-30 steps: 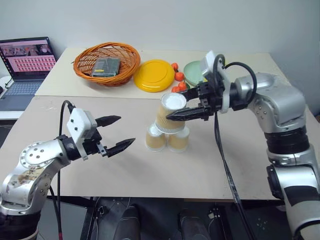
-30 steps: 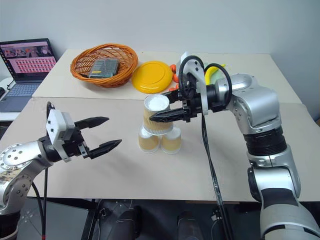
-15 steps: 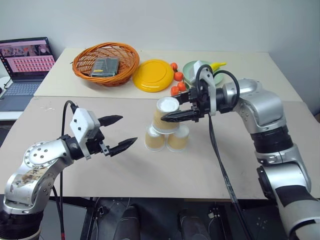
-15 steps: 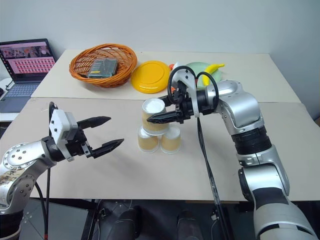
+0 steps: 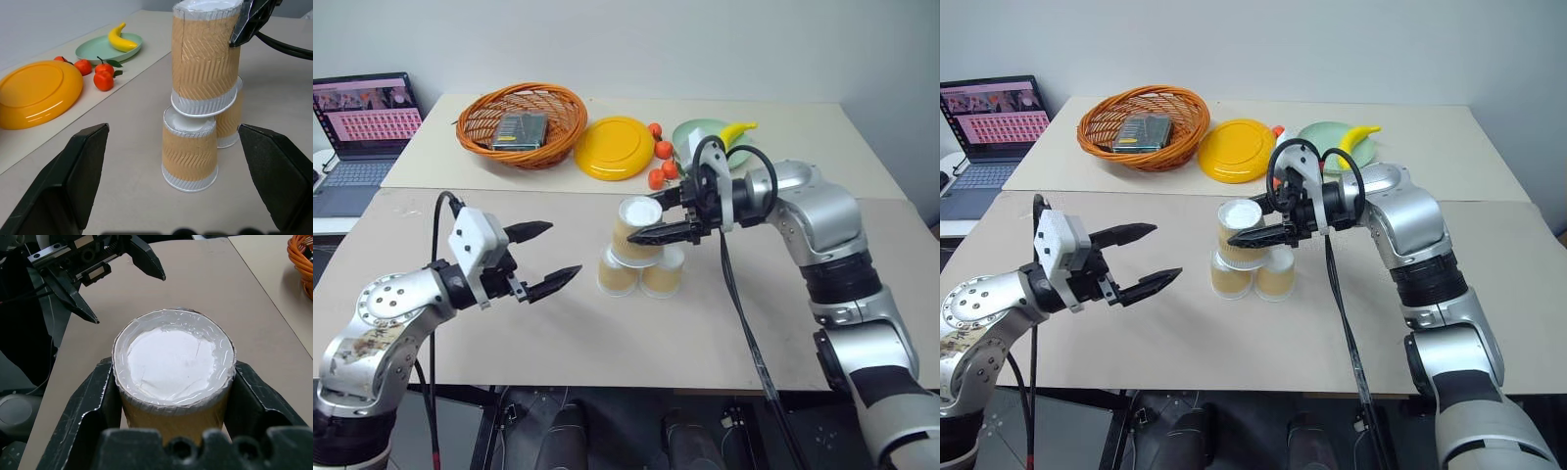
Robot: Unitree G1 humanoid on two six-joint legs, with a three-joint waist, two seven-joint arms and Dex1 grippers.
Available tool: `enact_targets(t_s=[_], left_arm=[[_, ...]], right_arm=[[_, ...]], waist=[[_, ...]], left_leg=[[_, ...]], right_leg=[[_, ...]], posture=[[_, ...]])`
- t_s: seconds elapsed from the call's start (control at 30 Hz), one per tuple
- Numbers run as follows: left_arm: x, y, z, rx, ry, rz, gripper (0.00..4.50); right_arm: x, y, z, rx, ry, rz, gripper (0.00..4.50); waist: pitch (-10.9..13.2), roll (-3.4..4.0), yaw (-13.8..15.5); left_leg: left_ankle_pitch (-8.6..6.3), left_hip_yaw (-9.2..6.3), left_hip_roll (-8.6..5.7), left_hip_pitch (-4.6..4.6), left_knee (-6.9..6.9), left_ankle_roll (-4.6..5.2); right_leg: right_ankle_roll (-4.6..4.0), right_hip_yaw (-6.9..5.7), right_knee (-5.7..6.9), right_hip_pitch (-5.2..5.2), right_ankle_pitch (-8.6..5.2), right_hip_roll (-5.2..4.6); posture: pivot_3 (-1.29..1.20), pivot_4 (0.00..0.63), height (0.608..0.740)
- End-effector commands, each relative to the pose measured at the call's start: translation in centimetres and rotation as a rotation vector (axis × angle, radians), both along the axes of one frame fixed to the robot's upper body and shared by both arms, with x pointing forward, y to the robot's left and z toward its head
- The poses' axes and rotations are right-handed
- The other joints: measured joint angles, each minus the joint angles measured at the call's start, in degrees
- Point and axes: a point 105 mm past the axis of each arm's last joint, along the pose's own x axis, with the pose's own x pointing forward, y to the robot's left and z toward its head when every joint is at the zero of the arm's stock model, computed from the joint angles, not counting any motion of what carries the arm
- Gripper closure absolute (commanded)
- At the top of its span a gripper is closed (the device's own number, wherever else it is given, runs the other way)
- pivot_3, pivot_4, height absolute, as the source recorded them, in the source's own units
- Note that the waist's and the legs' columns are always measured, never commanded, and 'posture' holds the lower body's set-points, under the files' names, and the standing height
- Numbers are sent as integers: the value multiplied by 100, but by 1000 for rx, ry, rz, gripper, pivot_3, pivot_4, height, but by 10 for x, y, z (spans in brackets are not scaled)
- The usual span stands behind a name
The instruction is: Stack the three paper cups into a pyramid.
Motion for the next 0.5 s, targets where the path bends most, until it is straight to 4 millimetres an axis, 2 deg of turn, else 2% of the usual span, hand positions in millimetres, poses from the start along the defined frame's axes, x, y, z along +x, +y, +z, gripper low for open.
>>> enact_targets(t_s=[0.03, 0.3, 0.37, 0.47, 0.5], left_arm=[[-2, -2, 14, 4, -56, -13, 0], [-2, -2, 14, 6, -53, -25, 0], [-2, -1, 14, 8, -52, -24, 0], [-2, -2, 14, 7, -53, -24, 0], [-2, -2, 14, 6, -53, -24, 0]], right_arm=[[-3, -4, 5, -3, -43, 11, 1958], [-1, -7, 2, -11, -56, -4, 1958], [0, -7, 2, -10, -59, -5, 987], [0, -7, 4, -4, -61, -4, 92], [1, -7, 5, -2, -64, -4, 92]], waist=[[0, 0, 0], [0, 0, -5], [0, 0, -4], [0, 0, -2], [0, 0, -2]], left_leg=[[0, 0, 0, 0, 0, 0], [0, 0, 0, 0, 0, 0], [0, 0, 0, 0, 0, 0], [0, 0, 0, 0, 0, 0], [0, 0, 0, 1, 0, 0]], right_leg=[[0, 0, 0, 0, 0, 0], [0, 0, 0, 0, 0, 0], [0, 0, 0, 0, 0, 1], [0, 0, 0, 1, 0, 0], [0, 0, 0, 1, 0, 0]], posture=[[0, 150, 732], [0, 150, 732], [0, 150, 732], [0, 150, 732], [0, 150, 732]])
